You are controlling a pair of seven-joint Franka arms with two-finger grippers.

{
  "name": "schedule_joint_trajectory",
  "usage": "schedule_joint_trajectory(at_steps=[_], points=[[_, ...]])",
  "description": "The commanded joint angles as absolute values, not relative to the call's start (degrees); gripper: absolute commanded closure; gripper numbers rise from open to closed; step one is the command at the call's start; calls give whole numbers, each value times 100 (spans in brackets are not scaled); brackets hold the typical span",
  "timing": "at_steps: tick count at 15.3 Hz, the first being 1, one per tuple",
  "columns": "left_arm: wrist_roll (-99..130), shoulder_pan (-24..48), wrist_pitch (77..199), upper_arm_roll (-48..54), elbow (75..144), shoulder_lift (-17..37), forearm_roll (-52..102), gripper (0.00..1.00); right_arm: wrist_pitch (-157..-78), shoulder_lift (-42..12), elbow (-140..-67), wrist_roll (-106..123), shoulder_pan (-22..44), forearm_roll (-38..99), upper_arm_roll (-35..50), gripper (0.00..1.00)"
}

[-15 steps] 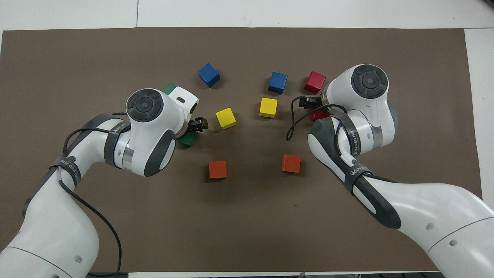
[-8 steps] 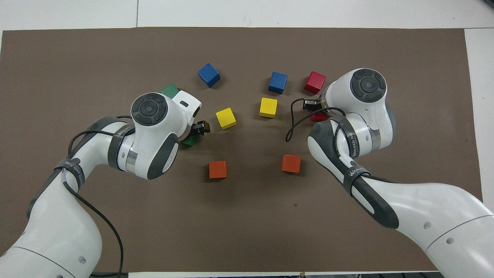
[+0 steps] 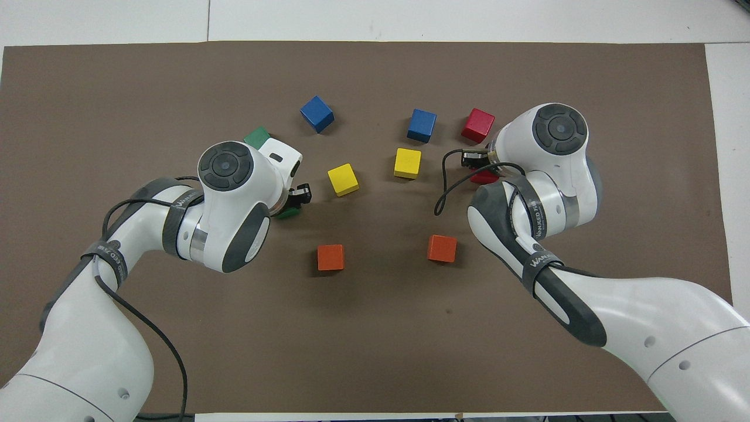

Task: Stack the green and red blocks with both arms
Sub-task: 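Grasp one green block with the left gripper while the right gripper takes red, then place the green block with the left gripper while the right gripper places red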

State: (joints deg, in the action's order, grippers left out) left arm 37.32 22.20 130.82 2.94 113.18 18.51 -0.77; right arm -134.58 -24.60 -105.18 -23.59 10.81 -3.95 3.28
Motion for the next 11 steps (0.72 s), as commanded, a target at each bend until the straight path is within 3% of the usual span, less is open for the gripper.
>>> schedule_joint_trajectory(at_steps=[1, 5, 9, 11], points=[[3571, 1778, 12115, 246, 10830, 1557, -176, 100, -12721, -2085, -10363, -1602, 564, -466, 369, 100], [1361, 504, 11287, 229, 10469, 1266, -167, 100, -12418, -1556, -10774, -364, -376, -457, 378, 100], [-445, -517, 11469, 193, 10494, 1274, -193, 100, -14023, -1327, -11951, 605, -922, -448, 378, 100], [-589, -737, 11740, 193, 10573, 1292, -193, 100, -14229, -1379, -11997, 642, -940, -448, 378, 100]])
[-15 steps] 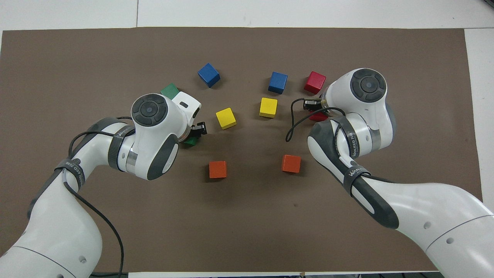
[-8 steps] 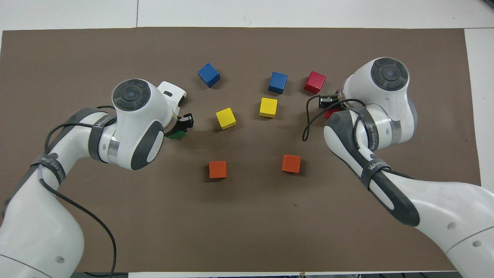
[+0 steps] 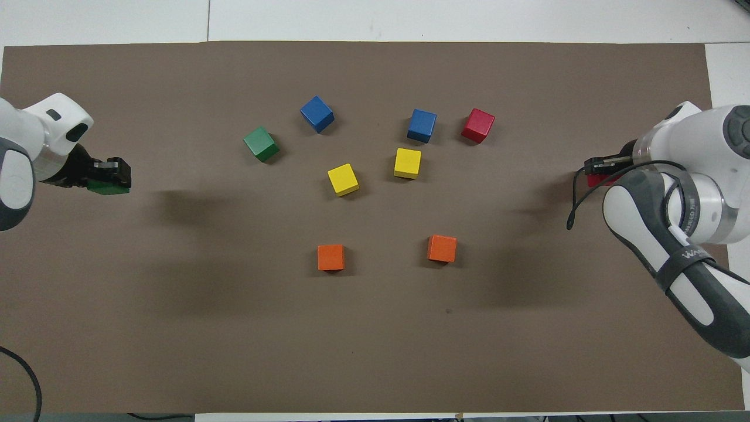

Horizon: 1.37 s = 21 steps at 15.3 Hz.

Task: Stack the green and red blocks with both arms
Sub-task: 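Place the green block with the left gripper while the right gripper places red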

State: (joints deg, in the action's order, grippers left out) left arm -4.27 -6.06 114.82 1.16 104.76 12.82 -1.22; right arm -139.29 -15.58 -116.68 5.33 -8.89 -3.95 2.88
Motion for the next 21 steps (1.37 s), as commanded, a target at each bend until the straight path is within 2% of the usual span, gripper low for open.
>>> schedule_joint_trajectory(at_steps=[1, 4, 5, 6, 10, 11, 13, 15, 18, 19, 20, 21], points=[[-589, -764, 11960, 185, 10686, 1301, -193, 100, -14282, -1423, -11997, 685, -940, -448, 378, 100], [-589, -852, 12356, 193, 10854, 1388, -193, 100, -14440, -1529, -11988, 695, -949, -440, 378, 100], [-580, -853, 12462, 193, 10898, 1467, -193, 100, -14449, -1529, -11988, 686, -941, -405, 378, 18], [-554, -844, 12576, 193, 10925, 1537, -193, 100, -14449, -1529, -11962, 677, -932, -378, 378, 0], [-422, -844, 12981, 193, 11171, 1634, -193, 100, -14318, -1521, -11848, 633, -879, -369, 378, 0], [-413, -844, 13095, 193, 11188, 1713, -193, 100, -14022, -1503, -11630, 581, -818, -369, 378, 0], [-186, -774, 13332, 193, 11407, 1723, -185, 100, -12751, -1634, -10571, -92, -486, -430, 369, 0], [-141, -791, 13604, 193, 11601, 1723, -193, 100, -11808, -2002, -9471, -867, -99, -527, 360, 0], [-141, -774, 13798, 193, 11786, 1723, -193, 100, -11610, -2371, -8904, -1991, 403, -519, 369, 0], [-158, -782, 13851, 193, 11856, 1723, -193, 83, -11602, -2591, -8703, -2430, 544, -527, 360, 0], [-158, -800, 13965, 193, 11935, 1723, -193, 50, -11567, -2854, -8344, -2852, 615, -536, 360, 0], [-158, -800, 14114, 193, 11979, 1723, -193, 0, -11558, -3091, -8062, -3231, 772, -536, 360, 0]])
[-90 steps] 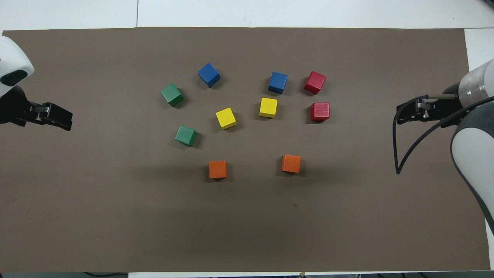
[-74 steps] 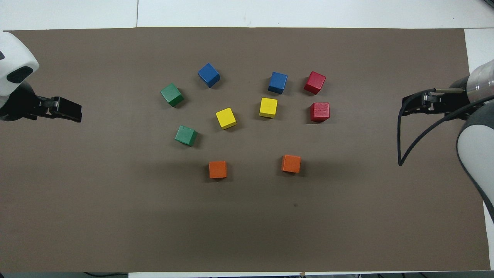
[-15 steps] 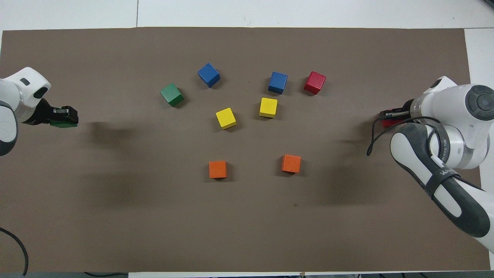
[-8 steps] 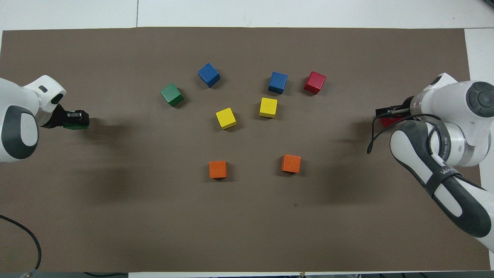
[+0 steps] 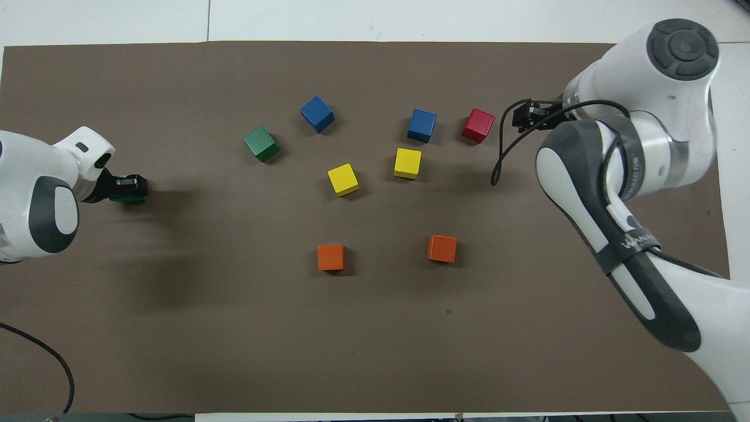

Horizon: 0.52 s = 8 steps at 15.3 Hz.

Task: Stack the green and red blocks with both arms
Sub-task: 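Place the green block with the left gripper while the right gripper places red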

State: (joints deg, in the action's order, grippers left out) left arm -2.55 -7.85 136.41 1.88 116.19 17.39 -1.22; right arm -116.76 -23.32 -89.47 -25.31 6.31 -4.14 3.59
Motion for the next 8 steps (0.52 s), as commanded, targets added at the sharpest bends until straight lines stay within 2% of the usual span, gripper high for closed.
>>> schedule_joint_trajectory(at_steps=[1, 3, 5, 7, 8], points=[[-150, -791, 14115, 193, 11910, 1731, -185, 0, -11558, -3294, -7825, -3539, 878, -536, 352, 0], [-158, -791, 13775, 193, 11429, 1731, -185, 0, -11558, -3663, -7420, -3962, 957, -536, 352, 0], [-97, -739, 12540, 193, 10394, 1819, -185, 0, -11531, -4024, -6963, -4200, 1089, -536, 352, 0], [25, -659, 11710, 193, 9584, 1916, -176, 0, -11636, -4218, -6847, -4376, 1107, -536, 352, 0], [305, -563, 11559, 202, 9397, 1925, -176, 0, -11724, -4314, -6838, -4447, 1151, -536, 352, 0]])
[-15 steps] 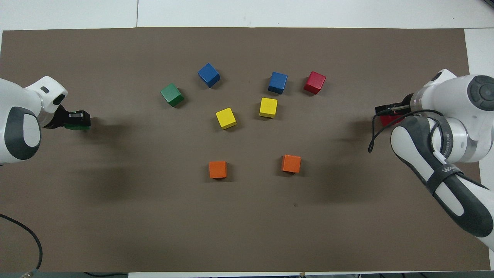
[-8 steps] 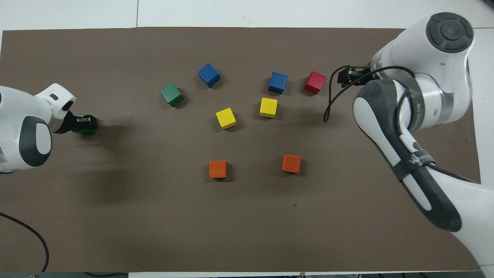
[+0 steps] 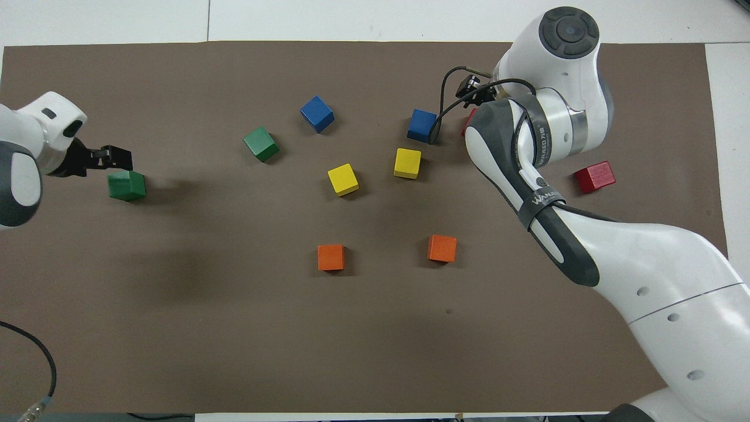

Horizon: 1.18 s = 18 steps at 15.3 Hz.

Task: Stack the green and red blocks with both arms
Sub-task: 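Grasp the second green with the left gripper while the right gripper grasps red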

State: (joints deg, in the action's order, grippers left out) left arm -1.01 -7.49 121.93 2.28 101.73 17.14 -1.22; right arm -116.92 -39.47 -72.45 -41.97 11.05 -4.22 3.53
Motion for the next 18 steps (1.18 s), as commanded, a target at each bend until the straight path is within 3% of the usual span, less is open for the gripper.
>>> schedule_joint_trajectory(at_steps=[1, 5, 11, 14, 15, 16, 17, 18], points=[[899, -284, 11540, 193, 9378, 1934, -176, 0, -11855, -4394, -6838, -4482, 1204, -545, 343, 0], [3820, 675, 11610, 167, 9501, 1934, -860, 0, -12146, -4491, -6917, -4491, 1213, -624, 352, 0], [5254, 1220, 12629, 158, 9413, 2775, -826, 0, -12674, -4447, -7339, -4491, 1160, -633, 352, 2], [5344, 1309, 12507, 158, 8826, 3110, -721, 0, -12875, -4413, -7636, -4535, 1186, -607, 360, 26], [5413, 1344, 12498, 150, 8720, 3207, -721, 0, -12998, -4377, -7786, -4579, 1195, -615, 360, 39], [5545, 1397, 12507, 149, 8675, 3234, -712, 0, -13016, -4360, -7813, -4570, 1187, -615, 360, 64], [5581, 1406, 12498, 158, 8553, 3304, -703, 0, -12964, -4351, -7813, -4570, 1169, -615, 360, 100], [5633, 1432, 12489, 158, 8439, 3400, -703, 0, -12946, -4351, -7813, -4570, 1186, -615, 360, 100]])
